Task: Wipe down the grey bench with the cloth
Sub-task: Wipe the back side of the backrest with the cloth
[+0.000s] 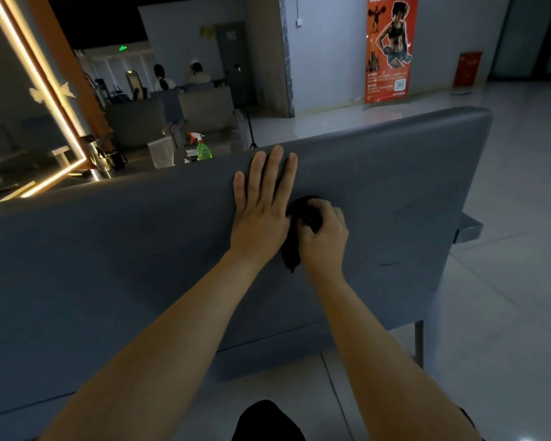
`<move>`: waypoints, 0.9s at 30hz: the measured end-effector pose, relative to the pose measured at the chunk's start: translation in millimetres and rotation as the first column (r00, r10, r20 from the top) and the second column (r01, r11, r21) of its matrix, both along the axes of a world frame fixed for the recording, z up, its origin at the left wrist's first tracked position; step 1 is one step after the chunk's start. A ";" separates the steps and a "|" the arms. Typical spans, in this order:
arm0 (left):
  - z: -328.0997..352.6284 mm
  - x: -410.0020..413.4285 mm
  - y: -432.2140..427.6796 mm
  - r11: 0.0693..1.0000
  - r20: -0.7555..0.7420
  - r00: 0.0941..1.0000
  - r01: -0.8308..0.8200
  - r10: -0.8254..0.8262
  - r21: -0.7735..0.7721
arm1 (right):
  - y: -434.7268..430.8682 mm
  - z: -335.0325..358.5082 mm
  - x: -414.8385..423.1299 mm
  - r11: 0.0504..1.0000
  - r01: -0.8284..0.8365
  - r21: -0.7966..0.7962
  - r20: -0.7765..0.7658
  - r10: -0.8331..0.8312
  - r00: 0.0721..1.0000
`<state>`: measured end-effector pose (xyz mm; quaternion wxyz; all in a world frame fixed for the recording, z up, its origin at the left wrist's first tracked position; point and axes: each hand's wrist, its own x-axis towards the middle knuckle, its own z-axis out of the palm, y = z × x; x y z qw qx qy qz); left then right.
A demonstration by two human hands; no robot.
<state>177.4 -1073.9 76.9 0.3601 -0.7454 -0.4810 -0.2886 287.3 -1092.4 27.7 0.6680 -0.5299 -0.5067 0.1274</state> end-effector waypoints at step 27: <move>-2.7 -1.9 4.1 1.000 0.002 1.000 0.017 -0.017 0.026 | 5.1 -3.6 -17.8 0.998 -0.040 -0.040 -0.165 0.033 0.986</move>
